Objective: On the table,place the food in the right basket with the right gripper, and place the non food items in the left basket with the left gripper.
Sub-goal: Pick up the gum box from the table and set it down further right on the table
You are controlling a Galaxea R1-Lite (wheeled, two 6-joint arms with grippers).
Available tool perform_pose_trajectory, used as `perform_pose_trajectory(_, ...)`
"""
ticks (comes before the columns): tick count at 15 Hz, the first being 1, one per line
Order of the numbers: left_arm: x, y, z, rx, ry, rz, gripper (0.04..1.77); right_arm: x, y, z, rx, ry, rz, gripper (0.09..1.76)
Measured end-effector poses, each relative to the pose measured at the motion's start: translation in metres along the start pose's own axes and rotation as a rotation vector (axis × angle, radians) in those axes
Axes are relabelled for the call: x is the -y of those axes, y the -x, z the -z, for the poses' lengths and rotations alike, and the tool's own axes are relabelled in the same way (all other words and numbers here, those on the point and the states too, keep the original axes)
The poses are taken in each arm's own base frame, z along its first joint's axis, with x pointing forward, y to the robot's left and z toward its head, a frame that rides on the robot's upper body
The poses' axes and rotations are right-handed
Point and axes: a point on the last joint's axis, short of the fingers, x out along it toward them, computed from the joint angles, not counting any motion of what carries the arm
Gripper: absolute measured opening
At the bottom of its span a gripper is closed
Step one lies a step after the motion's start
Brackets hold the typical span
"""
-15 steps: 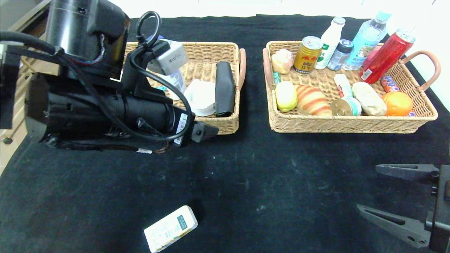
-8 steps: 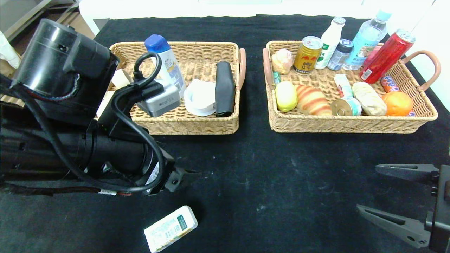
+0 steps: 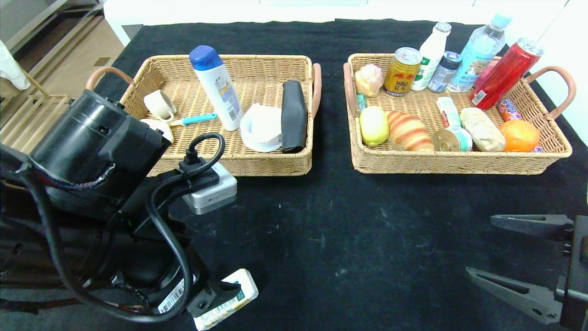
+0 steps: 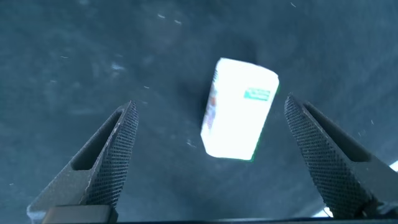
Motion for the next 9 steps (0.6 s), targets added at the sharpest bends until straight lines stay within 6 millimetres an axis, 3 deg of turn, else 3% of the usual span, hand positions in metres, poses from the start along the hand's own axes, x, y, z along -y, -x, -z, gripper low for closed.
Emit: perform_pose_trajectory(9,0.014,-0.028,0.014,-0.132,-0.049,0.019,1.71,0.002,0.001,0.0,0.001,-0.002,0.011,1.71)
